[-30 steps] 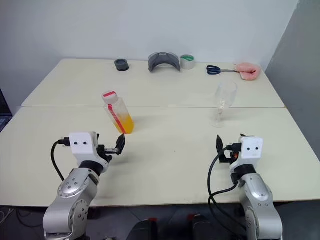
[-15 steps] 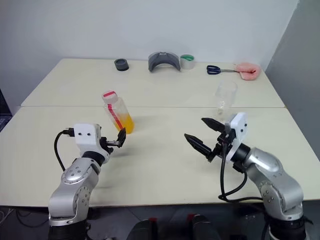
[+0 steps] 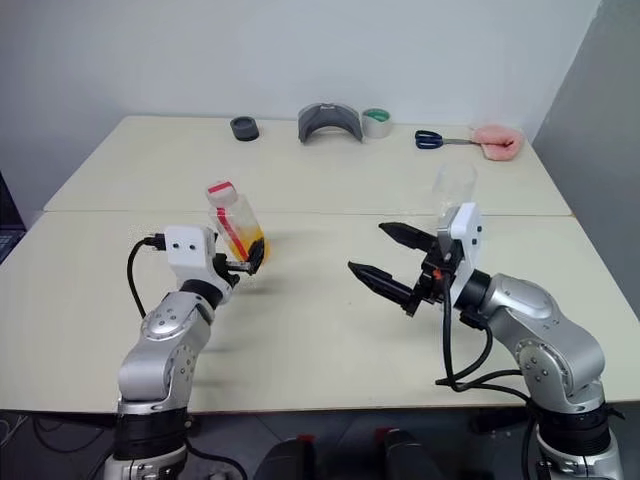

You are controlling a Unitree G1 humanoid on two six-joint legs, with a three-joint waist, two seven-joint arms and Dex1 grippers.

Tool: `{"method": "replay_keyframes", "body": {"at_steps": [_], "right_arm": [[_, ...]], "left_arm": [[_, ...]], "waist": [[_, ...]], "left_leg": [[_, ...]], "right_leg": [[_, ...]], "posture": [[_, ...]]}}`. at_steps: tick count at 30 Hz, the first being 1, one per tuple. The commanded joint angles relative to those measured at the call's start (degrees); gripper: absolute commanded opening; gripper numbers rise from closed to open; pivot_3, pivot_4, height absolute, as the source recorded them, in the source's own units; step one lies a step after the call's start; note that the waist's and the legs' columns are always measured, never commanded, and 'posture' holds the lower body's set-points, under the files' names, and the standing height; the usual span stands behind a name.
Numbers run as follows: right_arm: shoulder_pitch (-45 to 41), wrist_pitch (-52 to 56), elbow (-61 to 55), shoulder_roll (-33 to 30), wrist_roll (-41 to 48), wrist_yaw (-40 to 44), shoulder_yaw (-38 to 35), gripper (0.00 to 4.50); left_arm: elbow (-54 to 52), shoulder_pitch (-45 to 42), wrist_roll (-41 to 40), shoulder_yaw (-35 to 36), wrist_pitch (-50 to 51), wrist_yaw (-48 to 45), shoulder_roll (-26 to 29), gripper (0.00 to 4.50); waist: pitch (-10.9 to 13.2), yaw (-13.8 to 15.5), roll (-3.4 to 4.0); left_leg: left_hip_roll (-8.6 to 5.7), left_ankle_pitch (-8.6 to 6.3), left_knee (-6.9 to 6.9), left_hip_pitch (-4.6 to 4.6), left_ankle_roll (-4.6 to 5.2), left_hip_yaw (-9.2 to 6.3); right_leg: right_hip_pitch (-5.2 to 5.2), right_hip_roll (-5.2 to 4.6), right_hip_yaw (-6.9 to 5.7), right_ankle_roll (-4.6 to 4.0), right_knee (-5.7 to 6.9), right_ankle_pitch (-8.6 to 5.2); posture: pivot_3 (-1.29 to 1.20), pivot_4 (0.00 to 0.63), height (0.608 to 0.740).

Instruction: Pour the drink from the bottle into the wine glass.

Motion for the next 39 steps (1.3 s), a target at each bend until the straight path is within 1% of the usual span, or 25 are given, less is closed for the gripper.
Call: {"method": "replay_keyframes", "body": {"at_steps": [1, 7, 11, 20, 27, 38, 39], "right_arm": [[-0.26, -0.11, -2.65, -0.25, 1.71, -0.72, -0.69, 4.5], [-0.46, 0.4, -3.51, -0.08, 2.34, -2.31, -0.94, 4.5], [-0.75, 0.56, -3.66, -0.19, 2.81, -3.39, -0.96, 4.5], [-0.68, 0.84, -4.13, -0.64, 2.98, -5.04, -1.05, 4.5], [-0.5, 1.15, -4.38, -0.51, 3.49, -6.03, -1.2, 4.5], [-0.71, 1.16, -4.42, -0.31, 3.41, -6.53, -0.83, 4.5], [-0.75, 1.14, -4.35, -0.29, 3.37, -6.52, -0.81, 4.5]], "left_arm": [[1.58, -2.43, 0.87, -0.38, -2.95, -0.28, 0.32, 4.47], [6.87, -6.0, 1.5, 0.01, -6.05, -1.17, 1.17, 4.47], [12.89, -9.34, 2.43, -0.63, -10.1, -2.4, 2.1, 4.47], [21.25, -13.39, 2.8, -0.9, -15.62, -4.88, 2.94, 4.47], [23.46, -14.83, 2.89, -0.79, -17.62, -5.94, 3.02, 4.47], [22.7, -14.3, 2.66, -0.29, -17.83, -5.89, 3.22, 4.47], [22.65, -14.27, 2.36, 0.03, -17.83, -5.74, 3.09, 4.29]], "waist": [[0.0, 0.01, 0.0], [0.0, 0.03, 0.0], [0.0, 0.04, 0.0], [0.0, 0.07, 0.0], [0.0, 0.08, 0.0], [0.0, 0.1, 0.0], [0.0, 0.1, 0.0]], "left_leg": [[0.0, 0.0, 0.0, 0.0, 0.0, -0.01], [0.0, 0.0, 0.0, -0.02, 0.0, -0.03], [-0.01, 0.0, 0.01, -0.03, 0.0, -0.03], [-0.01, 0.0, 0.01, -0.07, 0.0, -0.05], [-0.01, 0.0, 0.01, -0.07, 0.0, -0.06], [-0.01, 0.0, 0.02, -0.08, 0.0, -0.08], [-0.01, 0.0, 0.02, -0.08, 0.0, -0.08]], "right_leg": [[0.0, 0.0, 0.0, 0.0, 0.0, 0.0], [0.0, 0.0, -0.03, -0.01, 0.0, 0.01], [0.0, 0.0, -0.03, -0.01, 0.0, 0.01], [-0.01, 0.0, -0.05, -0.05, 0.0, 0.03], [-0.01, 0.0, -0.06, -0.06, 0.0, 0.04], [-0.01, 0.0, -0.07, -0.06, 0.0, 0.04], [-0.01, 0.0, -0.07, -0.06, 0.0, 0.04]], "posture": [[0.0, 0.15, 0.74], [0.0, 0.15, 0.74], [0.0, 0.15, 0.74], [0.0, 0.15, 0.74], [0.0, 0.15, 0.74], [0.0, 0.15, 0.74], [0.0, 0.15, 0.74]]}}
